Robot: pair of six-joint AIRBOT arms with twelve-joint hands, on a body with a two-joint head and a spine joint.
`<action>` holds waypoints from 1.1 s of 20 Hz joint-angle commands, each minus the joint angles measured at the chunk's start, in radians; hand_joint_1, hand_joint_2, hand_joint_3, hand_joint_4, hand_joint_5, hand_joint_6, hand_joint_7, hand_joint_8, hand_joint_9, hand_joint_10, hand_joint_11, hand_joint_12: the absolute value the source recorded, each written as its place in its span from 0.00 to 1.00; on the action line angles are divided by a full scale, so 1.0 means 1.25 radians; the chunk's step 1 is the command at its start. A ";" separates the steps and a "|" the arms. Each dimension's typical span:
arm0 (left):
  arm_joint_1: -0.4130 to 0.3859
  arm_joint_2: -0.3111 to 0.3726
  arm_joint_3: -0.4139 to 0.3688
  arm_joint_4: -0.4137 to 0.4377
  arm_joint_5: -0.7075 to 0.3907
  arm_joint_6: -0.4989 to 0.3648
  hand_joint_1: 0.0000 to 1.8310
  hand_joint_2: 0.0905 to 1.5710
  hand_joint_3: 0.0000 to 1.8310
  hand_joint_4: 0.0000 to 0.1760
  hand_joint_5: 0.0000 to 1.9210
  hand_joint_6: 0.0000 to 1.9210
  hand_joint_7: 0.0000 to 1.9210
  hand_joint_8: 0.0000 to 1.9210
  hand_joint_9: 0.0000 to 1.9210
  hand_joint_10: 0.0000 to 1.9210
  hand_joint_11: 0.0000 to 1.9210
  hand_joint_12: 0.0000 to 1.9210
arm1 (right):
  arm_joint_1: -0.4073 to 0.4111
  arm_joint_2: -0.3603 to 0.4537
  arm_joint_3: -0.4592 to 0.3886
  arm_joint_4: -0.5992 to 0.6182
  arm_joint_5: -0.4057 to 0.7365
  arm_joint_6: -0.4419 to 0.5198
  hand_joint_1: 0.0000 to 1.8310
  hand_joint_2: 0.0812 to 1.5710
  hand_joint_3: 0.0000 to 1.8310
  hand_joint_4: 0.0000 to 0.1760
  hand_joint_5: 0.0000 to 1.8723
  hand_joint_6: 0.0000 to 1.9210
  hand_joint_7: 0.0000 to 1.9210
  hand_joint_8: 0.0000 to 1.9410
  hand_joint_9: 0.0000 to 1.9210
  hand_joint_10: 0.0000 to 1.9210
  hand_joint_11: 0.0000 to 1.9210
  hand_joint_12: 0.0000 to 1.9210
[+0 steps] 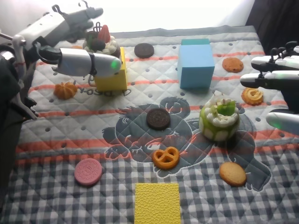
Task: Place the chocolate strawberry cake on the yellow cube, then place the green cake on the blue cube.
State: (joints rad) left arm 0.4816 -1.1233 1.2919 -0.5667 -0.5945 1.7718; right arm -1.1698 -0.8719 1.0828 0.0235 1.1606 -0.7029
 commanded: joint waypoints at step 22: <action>0.309 0.251 -0.369 0.073 -0.492 -0.033 0.45 0.45 0.01 1.00 0.00 0.00 0.00 0.00 0.00 0.00 0.00 0.00 | 0.156 -0.134 0.093 -0.045 -0.133 0.021 0.51 0.57 0.00 0.92 0.22 0.00 0.26 0.00 0.28 0.01 0.09 0.55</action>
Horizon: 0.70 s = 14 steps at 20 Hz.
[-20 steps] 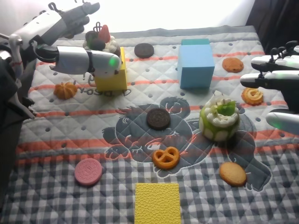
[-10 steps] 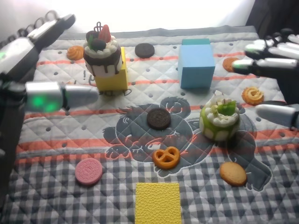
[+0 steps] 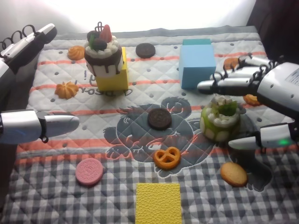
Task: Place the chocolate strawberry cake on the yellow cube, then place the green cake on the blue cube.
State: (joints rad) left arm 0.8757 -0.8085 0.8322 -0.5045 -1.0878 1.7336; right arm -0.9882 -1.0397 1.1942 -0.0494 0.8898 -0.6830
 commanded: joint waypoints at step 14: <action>0.006 -0.011 0.000 0.011 -0.096 -0.002 0.44 0.46 0.00 1.00 0.00 0.00 0.00 0.00 0.00 0.00 0.00 0.00 | 0.052 -0.033 0.027 -0.042 0.048 0.030 0.66 0.71 0.00 0.12 0.50 0.52 0.49 0.58 0.38 0.59 0.25 0.83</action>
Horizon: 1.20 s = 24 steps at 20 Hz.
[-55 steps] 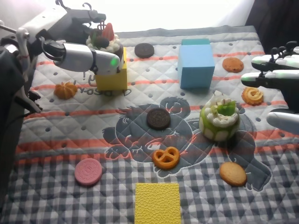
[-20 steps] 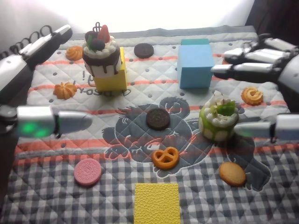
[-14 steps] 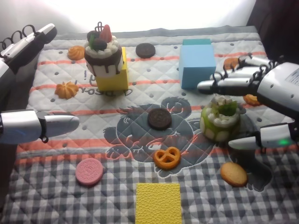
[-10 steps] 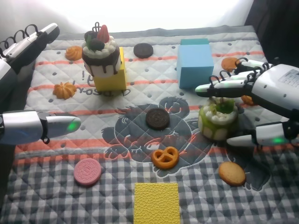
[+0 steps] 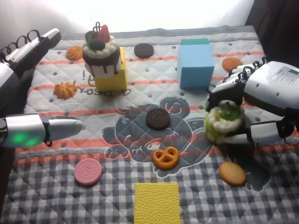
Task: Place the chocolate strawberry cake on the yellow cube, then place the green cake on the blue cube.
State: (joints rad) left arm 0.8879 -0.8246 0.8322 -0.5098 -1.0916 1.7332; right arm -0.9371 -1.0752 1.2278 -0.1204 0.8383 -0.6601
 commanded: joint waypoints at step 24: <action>0.017 -0.013 0.008 0.004 -0.096 -0.038 0.42 0.47 0.00 0.70 0.00 0.00 0.00 0.00 0.00 0.00 0.00 0.00 | 0.282 -0.096 0.169 0.072 -0.024 -0.049 0.66 0.72 0.00 0.00 0.49 0.51 0.47 0.63 0.51 0.36 0.46 0.72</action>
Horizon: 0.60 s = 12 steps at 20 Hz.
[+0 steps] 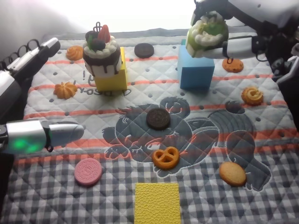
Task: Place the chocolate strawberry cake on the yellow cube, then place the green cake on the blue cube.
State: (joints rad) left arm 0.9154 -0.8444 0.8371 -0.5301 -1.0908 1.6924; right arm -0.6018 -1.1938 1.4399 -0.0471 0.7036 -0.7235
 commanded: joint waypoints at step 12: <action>-0.001 0.002 0.004 0.021 -0.099 -0.018 0.43 0.48 0.00 0.76 0.00 0.00 0.00 0.00 0.00 0.00 0.00 0.00 | 0.022 -0.043 0.041 0.020 0.015 0.002 0.54 0.65 0.00 0.04 0.40 0.01 0.40 0.01 0.38 0.08 0.15 0.62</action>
State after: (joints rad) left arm 0.9165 -0.8444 0.8375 -0.5282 -1.0935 1.6775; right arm -0.5900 -1.2430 1.4853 -0.0402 0.6060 -0.7231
